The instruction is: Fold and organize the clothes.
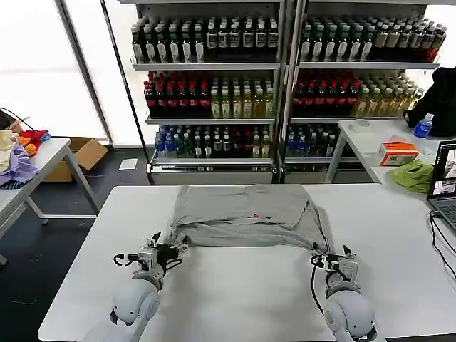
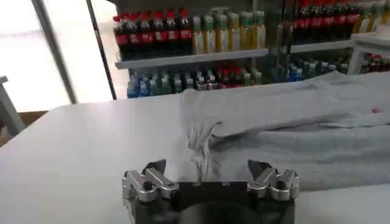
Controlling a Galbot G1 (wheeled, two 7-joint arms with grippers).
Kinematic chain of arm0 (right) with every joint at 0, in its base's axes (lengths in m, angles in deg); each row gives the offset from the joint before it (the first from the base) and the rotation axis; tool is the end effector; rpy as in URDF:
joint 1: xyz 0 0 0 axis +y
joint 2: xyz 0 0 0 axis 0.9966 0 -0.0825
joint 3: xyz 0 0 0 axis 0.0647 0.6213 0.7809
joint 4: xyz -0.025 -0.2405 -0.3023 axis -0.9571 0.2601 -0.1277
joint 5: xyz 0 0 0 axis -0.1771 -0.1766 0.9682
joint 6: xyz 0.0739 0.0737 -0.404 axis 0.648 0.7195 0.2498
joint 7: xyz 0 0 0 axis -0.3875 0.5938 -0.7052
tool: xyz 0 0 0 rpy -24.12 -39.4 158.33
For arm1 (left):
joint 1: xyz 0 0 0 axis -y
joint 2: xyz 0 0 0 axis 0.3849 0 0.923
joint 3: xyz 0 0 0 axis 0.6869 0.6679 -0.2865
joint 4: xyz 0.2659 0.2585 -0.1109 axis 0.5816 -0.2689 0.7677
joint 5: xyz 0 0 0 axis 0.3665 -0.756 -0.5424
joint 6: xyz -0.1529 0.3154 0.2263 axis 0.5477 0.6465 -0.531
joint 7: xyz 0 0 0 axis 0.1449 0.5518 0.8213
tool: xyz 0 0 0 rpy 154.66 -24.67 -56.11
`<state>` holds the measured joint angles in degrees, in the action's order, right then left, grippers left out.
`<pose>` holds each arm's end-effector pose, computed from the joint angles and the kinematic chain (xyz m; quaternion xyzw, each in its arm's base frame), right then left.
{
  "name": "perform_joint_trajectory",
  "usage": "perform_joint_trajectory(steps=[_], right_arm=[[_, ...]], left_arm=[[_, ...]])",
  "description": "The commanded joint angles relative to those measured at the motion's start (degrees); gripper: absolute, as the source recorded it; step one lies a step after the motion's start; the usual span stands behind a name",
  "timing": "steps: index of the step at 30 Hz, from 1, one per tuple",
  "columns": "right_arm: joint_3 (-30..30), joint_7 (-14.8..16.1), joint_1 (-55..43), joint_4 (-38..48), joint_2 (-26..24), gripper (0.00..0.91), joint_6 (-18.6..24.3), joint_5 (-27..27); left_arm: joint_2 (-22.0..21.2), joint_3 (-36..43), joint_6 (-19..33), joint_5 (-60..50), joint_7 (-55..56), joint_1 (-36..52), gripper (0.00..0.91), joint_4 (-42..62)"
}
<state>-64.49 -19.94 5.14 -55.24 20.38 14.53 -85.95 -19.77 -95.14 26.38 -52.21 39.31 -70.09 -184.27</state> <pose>0.3464 -0.0439 -0.3375 -0.1102 -0.9623 0.0193 0.2478 0.3786 0.0137 -0.3534 -0.0448 -0.9711 -0.0474 0.2295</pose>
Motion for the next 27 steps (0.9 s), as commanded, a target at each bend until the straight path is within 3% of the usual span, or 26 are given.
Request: perform_joint_trajectory(steps=[1,19,27], right_arm=[[0.11,0.07,-0.31,1.05,0.08,0.0,0.04,-0.55],[-0.49,1.13,1.59,-0.07,-0.75,0.0,0.31,-2.54],[-0.9,-0.24,4.93,-7.55,-1.93,0.0,-0.55,-3.16]], left_arm=[[0.86,0.11,-2.84,3.31,0.36,-1.04,0.01,-1.28],[0.64,0.99,-3.1,3.25,-0.07,-2.35,0.01,-0.65],[2.98,0.65,-2.02,3.2,0.97,-6.84,0.01,-7.74]])
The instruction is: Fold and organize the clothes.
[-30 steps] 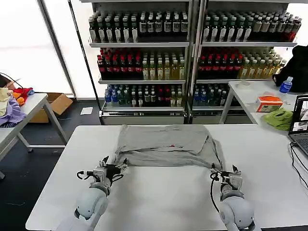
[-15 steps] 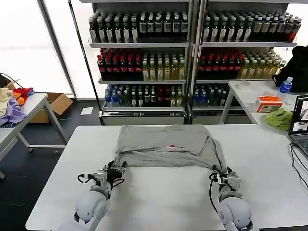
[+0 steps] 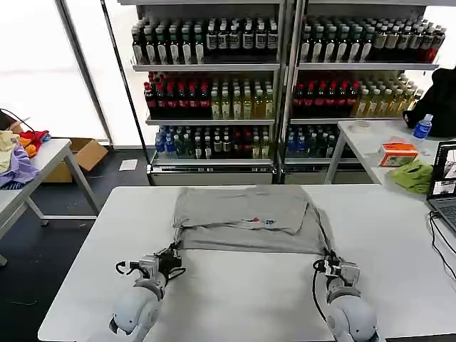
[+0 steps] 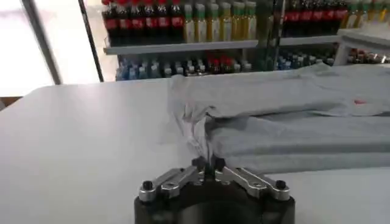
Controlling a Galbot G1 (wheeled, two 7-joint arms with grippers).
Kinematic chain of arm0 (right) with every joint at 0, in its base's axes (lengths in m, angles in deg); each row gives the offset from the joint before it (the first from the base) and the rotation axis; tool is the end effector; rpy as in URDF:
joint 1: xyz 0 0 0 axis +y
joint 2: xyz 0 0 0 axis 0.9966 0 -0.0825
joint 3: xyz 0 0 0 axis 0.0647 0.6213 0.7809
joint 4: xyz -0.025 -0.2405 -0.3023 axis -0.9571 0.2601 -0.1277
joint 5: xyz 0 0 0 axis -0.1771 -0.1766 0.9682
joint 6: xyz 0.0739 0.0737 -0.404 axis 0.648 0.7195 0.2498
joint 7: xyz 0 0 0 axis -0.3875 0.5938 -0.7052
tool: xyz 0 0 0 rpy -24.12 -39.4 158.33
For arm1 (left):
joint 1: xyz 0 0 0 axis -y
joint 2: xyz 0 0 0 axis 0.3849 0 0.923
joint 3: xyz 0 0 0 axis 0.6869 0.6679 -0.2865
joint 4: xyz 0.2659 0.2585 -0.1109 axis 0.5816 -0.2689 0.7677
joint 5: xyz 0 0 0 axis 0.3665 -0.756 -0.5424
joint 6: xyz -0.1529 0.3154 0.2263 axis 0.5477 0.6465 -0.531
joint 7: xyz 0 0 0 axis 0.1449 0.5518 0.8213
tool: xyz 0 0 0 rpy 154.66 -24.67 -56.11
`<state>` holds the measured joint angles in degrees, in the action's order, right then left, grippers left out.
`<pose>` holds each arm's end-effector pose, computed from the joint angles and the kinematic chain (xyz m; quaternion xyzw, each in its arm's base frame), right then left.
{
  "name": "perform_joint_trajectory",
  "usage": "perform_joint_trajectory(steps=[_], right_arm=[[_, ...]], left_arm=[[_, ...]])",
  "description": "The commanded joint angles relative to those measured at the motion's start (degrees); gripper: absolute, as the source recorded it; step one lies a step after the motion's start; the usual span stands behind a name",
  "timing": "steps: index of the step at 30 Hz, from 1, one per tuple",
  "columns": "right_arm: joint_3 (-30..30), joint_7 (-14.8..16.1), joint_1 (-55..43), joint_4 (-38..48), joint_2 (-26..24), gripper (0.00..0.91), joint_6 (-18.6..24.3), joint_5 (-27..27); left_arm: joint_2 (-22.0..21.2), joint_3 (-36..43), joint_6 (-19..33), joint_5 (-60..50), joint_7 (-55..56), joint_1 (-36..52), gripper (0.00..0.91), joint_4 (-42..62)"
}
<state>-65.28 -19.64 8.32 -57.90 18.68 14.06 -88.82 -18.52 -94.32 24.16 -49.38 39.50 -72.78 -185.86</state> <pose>0.3269 -0.0514 -0.3347 -0.0994 -0.9602 0.0100 0.2608 0.3588 0.0118 -0.3617 -0.0605 -0.9610 -0.0385 0.2672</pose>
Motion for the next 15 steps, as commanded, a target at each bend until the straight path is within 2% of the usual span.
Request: perform_joint_trajectory(steps=[1,8,15], right_arm=[[-0.24,-0.93,2.35,-6.46,-0.32,0.0,-0.29,-0.35],[-0.78,-2.85,8.96,-15.51,-0.37,0.0,-0.13,-0.12],[-1.38,-3.55,18.37,-20.05,0.48,0.0,1.65,1.96]], left_arm=[[2.07,-0.25,0.33,0.4,0.95,-4.46,0.01,-6.96],[4.62,-0.97,1.3,-0.17,2.04,-12.58,0.01,-14.52],[6.91,-2.38,2.34,-1.12,2.69,-21.64,0.01,-21.16]])
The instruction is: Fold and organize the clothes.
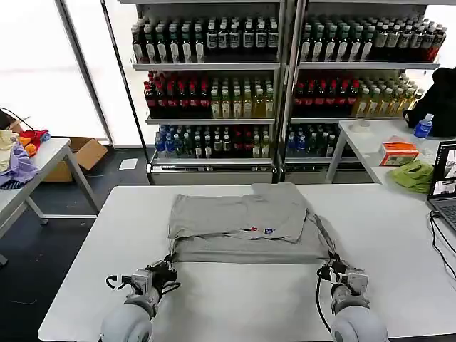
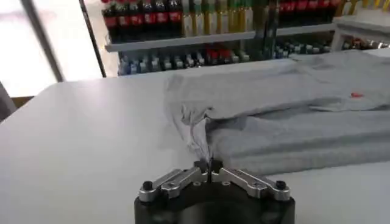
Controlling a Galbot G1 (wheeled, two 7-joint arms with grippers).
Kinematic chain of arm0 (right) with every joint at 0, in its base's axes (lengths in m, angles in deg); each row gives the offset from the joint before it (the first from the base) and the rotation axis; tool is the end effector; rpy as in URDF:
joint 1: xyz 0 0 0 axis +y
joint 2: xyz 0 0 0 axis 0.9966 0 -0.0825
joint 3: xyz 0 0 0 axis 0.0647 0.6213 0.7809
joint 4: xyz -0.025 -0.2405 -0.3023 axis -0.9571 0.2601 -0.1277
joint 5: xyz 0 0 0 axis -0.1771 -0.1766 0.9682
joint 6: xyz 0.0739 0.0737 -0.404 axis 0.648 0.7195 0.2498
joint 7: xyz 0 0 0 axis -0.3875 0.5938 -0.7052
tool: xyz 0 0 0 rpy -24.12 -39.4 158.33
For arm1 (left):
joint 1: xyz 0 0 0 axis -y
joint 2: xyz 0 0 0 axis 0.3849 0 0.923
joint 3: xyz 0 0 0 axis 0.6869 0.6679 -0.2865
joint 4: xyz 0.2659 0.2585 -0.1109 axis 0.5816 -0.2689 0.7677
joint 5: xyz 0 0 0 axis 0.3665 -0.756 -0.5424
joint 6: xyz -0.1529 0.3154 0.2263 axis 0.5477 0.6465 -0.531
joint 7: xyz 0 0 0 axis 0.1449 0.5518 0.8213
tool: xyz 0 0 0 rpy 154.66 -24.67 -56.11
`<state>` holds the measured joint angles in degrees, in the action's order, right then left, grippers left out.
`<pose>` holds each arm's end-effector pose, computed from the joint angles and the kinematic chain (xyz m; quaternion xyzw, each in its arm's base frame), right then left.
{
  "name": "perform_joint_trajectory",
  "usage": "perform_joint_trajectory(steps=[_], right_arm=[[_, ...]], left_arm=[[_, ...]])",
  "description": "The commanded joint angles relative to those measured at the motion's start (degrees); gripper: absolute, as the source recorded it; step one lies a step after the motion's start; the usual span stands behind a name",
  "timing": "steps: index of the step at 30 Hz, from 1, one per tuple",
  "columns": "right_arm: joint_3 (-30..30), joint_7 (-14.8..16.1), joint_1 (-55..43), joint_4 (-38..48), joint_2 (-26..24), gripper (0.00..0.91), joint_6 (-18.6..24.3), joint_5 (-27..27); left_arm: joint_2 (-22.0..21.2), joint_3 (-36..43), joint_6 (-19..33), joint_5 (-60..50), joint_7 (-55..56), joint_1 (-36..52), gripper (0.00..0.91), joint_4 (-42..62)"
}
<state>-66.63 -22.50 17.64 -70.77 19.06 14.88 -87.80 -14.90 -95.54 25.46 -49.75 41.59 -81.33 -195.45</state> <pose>0.2645 -0.0330 -0.2912 -0.1019 -0.9687 0.0049 0.2262 0.3014 0.0142 -0.3418 -0.0654 -0.9641 -0.0532 0.2516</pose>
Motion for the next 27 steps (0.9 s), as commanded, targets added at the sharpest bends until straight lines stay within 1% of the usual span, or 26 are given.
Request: perform_joint_trajectory(steps=[1,7,12,16,19,24,25,26,27], right_arm=[[-0.16,-0.98,10.15,-7.54,0.16,0.0,1.03,1.14],[-1.93,-2.35,14.91,-7.63,-0.75,0.0,2.19,0.78],[-1.43,-2.96,17.96,-9.17,-1.74,0.0,2.26,1.07],[-1.47,-4.19,20.47,-10.44,-2.04,0.0,2.24,1.21],[-1.06,-4.59,22.29,-11.15,-2.39,0.0,3.05,1.26],[-0.2,-5.21,22.92,-10.3,-2.2,0.0,3.81,2.11],[-0.23,-5.35,22.78,-10.23,-2.25,0.06,3.83,2.07],[-0.31,-5.51,22.64,-10.19,-2.32,0.141,3.82,1.98],[-0.36,-5.62,22.5,-10.19,-2.33,0.312,3.81,1.98]], left_arm=[[3.48,-1.63,1.16,-0.92,0.69,-14.14,0.01,-12.03],[4.32,-3.67,0.93,-0.96,1.75,-17.73,0.01,-16.76],[5.44,-3.93,0.82,-1.43,2.05,-21.88,0.01,-19.63],[4.63,-4.63,1.16,-2.5,2.36,-25.53,0.01,-20.86],[4.13,-4.43,1.38,-3.73,2.22,-28.23,0.01,-22.11],[3.11,-4.37,2.09,-5.18,2.31,-29.65,0.01,-22.18],[2.98,-4.4,2.15,-5.29,2.31,-29.67,0.01,-22.31],[2.88,-4.45,2.15,-5.43,2.31,-29.57,0.01,-22.3],[2.81,-4.47,2.15,-5.45,2.31,-29.53,0.01,-22.31]])
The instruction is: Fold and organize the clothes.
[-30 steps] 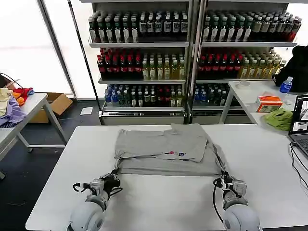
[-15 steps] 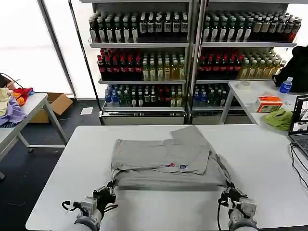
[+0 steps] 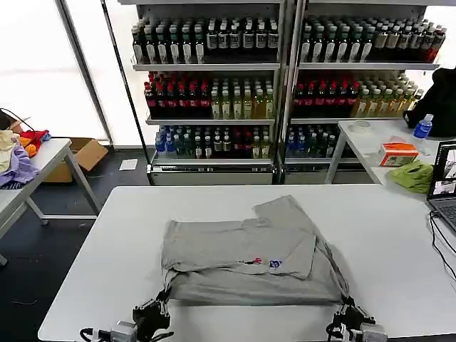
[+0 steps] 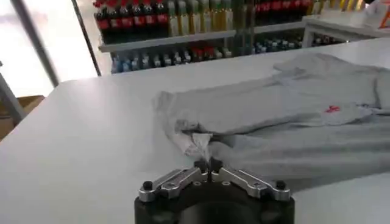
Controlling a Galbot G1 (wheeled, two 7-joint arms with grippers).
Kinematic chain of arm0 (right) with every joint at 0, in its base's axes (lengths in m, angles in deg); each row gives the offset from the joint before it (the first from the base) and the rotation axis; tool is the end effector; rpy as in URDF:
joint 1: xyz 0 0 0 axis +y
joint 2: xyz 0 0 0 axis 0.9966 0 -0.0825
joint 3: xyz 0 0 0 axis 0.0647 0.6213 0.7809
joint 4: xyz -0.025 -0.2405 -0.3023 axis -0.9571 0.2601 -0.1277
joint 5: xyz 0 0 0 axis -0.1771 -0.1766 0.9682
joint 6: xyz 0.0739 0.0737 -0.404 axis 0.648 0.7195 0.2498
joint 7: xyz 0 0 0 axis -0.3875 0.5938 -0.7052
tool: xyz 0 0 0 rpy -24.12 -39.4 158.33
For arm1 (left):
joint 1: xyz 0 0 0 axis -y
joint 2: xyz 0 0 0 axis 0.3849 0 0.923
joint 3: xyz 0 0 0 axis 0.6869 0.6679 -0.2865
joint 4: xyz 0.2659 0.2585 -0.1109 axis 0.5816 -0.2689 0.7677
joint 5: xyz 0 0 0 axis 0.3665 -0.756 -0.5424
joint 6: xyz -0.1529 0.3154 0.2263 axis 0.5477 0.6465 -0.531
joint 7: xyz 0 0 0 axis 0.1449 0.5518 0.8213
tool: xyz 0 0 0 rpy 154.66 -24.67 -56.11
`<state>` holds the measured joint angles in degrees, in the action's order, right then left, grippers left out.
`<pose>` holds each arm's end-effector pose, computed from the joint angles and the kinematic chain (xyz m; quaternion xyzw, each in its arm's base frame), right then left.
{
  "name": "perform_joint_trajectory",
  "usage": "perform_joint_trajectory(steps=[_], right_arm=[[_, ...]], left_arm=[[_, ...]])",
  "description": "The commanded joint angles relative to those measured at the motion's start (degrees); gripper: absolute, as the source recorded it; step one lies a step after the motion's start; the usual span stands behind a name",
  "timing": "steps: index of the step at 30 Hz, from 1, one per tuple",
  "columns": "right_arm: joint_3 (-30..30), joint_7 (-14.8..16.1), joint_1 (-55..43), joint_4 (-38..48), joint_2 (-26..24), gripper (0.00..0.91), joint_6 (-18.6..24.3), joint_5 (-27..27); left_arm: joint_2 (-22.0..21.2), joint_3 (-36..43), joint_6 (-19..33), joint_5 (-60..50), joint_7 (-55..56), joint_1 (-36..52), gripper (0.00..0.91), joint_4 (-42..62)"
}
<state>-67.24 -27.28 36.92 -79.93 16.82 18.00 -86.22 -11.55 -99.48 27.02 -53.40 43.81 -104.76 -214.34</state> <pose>0.1603 -0.0253 -0.2962 -0.1211 -0.9506 0.0343 0.2839 0.1665 0.0042 -0.2980 -0.0864 -0.9574 -0.0607 0.2687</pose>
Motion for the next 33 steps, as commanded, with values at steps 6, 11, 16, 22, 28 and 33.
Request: perform_joint_trajectory(steps=[6,11,16,22,28,33], right_arm=[[0.05,-0.99,3.11,-1.32,-0.33,0.907,-0.79,0.46],[-0.65,-1.55,3.86,-3.6,-0.4,0.907,-1.48,0.38],[-3.34,-2.89,1.7,-5.75,0.69,0.907,0.4,-0.17],[-7.67,-0.89,-5.39,-5.32,1.8,0.907,1.51,-5.07],[-10.21,6.3,-19.77,0.36,-0.65,0.907,3.29,-8.02],[-6.56,11.98,-35.57,9.06,-6.11,0.907,-0.87,-11.84]], left_arm=[[-1.52,-0.59,0.45,-1.76,0.52,-5.27,0.907,-2.99],[-2.29,-0.27,-0.08,-1.49,0.41,-5.44,0.907,-6.06],[-3.61,-0.85,2.21,0.43,-0.34,-2.17,0.907,-9.49],[-5.02,-3.65,5.29,2.86,-1.28,7.02,0.907,-7.42],[-3.37,-4.26,8.4,3.65,-7.04,20.96,0.907,1.25],[0.11,-1.41,7.27,6.42,-10.19,30.64,0.907,8.92]])
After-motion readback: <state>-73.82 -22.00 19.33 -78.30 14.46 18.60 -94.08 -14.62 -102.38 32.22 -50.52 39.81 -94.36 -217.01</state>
